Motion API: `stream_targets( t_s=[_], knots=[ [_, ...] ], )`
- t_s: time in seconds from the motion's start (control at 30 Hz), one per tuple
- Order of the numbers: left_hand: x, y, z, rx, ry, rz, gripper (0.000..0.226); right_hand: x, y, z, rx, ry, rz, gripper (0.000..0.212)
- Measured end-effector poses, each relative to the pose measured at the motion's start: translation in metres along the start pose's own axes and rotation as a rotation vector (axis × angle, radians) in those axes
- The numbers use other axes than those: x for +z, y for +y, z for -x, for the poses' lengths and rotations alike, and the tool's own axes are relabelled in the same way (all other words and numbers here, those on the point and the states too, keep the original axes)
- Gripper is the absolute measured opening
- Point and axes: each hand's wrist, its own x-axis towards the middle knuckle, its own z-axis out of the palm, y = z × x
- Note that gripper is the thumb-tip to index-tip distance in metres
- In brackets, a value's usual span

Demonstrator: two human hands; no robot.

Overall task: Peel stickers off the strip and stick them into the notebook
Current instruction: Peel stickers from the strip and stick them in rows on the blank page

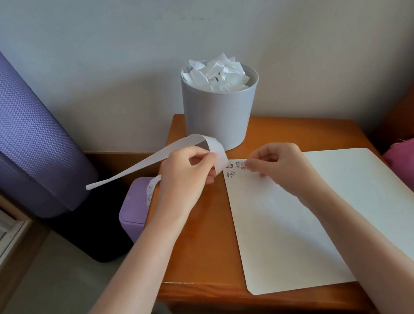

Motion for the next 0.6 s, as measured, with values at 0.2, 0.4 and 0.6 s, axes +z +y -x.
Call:
stream_targets(
  t_s=[0.2,0.4,0.6],
  knots=[
    [0.0,0.0,0.0,0.005,0.0,-0.009,0.01,0.005,0.003,-0.001,0.042,0.0,0.026,0.008],
    [0.001,0.001,-0.001,0.013,0.002,-0.002,0.01,0.009,0.008,-0.004,0.038,0.01,0.067,0.008],
    [0.0,0.001,0.001,0.011,-0.001,0.002,0.01,0.013,0.012,-0.007,0.015,0.029,0.091,0.004]
  ],
)
